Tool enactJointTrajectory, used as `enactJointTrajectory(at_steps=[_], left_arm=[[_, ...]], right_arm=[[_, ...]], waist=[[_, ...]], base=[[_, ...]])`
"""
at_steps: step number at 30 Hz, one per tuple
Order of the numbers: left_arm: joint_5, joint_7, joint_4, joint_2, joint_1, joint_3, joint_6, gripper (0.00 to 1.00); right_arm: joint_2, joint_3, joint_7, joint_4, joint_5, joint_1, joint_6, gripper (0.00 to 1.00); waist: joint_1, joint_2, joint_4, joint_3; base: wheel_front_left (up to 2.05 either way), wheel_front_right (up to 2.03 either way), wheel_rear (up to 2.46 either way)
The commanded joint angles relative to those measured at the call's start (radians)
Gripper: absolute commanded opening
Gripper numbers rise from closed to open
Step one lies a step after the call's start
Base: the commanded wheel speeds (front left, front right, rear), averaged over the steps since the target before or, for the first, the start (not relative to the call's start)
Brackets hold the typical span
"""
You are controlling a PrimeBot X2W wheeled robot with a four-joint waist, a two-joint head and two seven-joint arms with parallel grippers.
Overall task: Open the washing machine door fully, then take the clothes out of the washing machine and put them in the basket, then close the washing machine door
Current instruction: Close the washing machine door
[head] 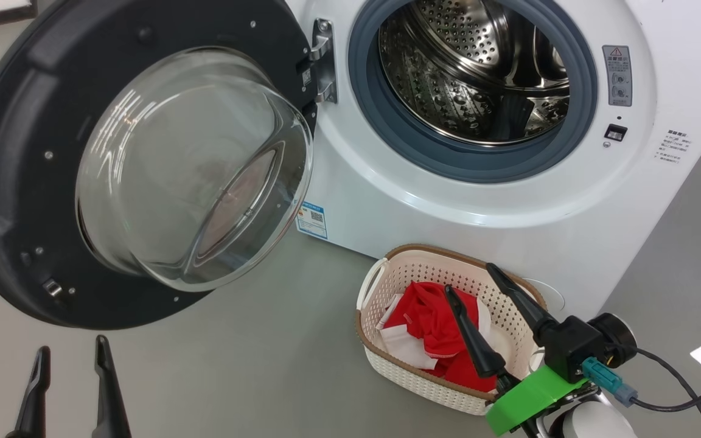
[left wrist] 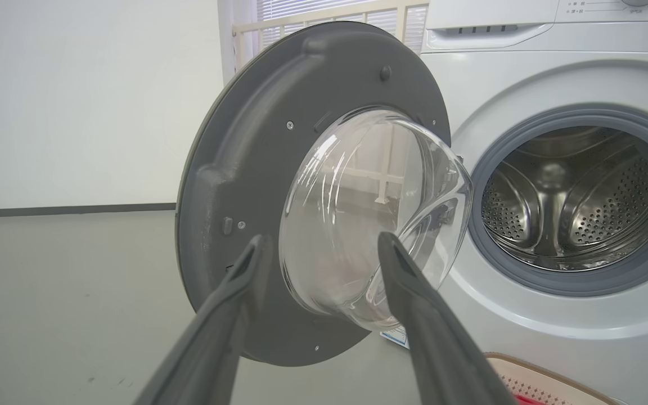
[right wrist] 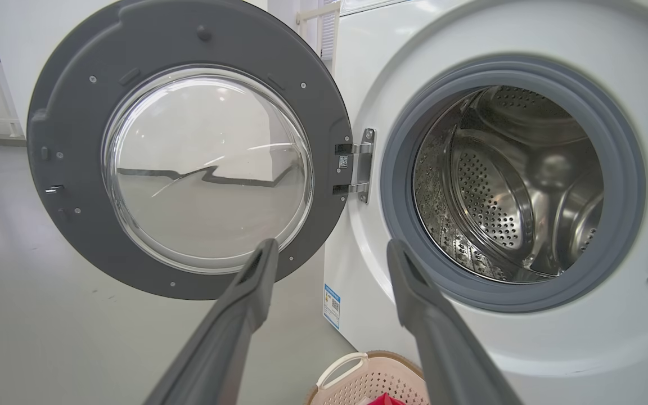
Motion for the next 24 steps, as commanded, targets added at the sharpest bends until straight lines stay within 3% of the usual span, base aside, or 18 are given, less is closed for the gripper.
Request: enactJointTrajectory(at_steps=[1,3,4,5,11,19,24], left_arm=[[0.000,-0.010,-0.031,0.012,-0.012,0.037,0.007,1.00],[0.001,-0.011,-0.034,0.011,-0.011,0.036,0.011,1.00],[0.001,-0.011,-0.035,0.011,-0.011,0.036,0.012,0.42],[0.000,-0.012,-0.035,0.013,-0.011,0.037,0.011,0.00],[0.007,-0.016,-0.042,0.044,-0.047,0.050,0.010,0.00],[0.017,-0.009,-0.028,0.113,-0.232,0.122,0.058,0.00],[-0.045,-0.009,0.069,0.161,-0.401,0.166,0.038,0.00]], right_arm=[[0.001,0.025,-0.006,-0.021,0.007,-0.042,0.005,1.00],[0.000,0.026,-0.006,-0.019,0.007,-0.041,0.005,1.00],[0.001,0.025,-0.006,-0.019,0.007,-0.041,0.005,1.00],[0.001,0.025,-0.006,-0.019,0.007,-0.040,0.005,1.00],[0.001,0.022,-0.006,-0.020,0.008,-0.034,0.005,1.00],[-0.002,0.001,-0.006,-0.017,-0.002,-0.017,0.005,1.00],[-0.007,-0.008,-0.006,-0.020,-0.008,-0.010,0.005,1.00]], waist=[[0.0000,0.0000,0.000,0.000],[0.0000,0.0000,0.000,-0.001],[0.0000,0.0000,-0.001,-0.001],[0.0000,0.0000,-0.001,-0.002],[0.0000,0.0000,-0.004,0.001],[0.0000,0.0000,-0.013,0.006],[0.0000,0.0000,-0.022,0.002]], base=[[0.00,0.00,0.00],[0.00,0.00,0.00],[0.00,0.00,0.00],[0.00,0.00,0.00],[0.00,0.00,0.00],[0.00,0.00,0.00],[0.00,0.00,0.00]])
